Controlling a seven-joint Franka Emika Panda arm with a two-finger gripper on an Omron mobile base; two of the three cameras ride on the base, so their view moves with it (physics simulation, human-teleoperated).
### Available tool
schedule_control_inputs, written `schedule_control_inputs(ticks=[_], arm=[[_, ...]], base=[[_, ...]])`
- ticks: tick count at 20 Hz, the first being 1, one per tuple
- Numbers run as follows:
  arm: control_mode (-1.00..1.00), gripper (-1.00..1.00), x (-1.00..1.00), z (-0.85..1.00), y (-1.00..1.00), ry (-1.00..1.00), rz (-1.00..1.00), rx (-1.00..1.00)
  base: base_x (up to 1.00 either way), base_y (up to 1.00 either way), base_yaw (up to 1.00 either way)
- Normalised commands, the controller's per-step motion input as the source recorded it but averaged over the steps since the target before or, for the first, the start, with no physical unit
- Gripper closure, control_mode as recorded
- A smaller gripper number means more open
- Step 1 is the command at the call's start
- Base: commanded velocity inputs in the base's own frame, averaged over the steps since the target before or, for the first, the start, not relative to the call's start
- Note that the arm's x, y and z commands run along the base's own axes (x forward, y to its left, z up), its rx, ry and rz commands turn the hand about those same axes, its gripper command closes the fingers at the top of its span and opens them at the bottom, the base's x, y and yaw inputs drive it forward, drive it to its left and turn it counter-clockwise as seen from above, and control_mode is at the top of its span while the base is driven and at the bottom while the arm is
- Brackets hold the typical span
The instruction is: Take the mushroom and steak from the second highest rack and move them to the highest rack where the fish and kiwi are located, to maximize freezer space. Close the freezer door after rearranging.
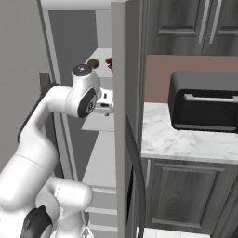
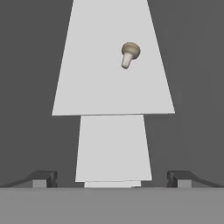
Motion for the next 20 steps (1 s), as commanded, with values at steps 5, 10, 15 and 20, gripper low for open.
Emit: schedule_control_inputs(ticks=[5, 10, 15, 20], arm=[[-1.0, -1.0, 0.24, -0.55, 0.0, 0.03, 0.0, 0.0], [-1.0, -1.0, 0.25, -0.54, 0.0, 0.02, 0.0, 0.01], [-1.0, -1.0, 0.37, -0.24, -0.07, 0.0, -0.04, 0.09], [-1.0, -1.0, 0.43, 0.0, -0.1, 0.01, -0.09, 0.09]], base=[[0.0, 0.0, 0.0], [0.0, 0.0, 0.0], [0.0, 0.0, 0.0], [0.0, 0.0, 0.0]])
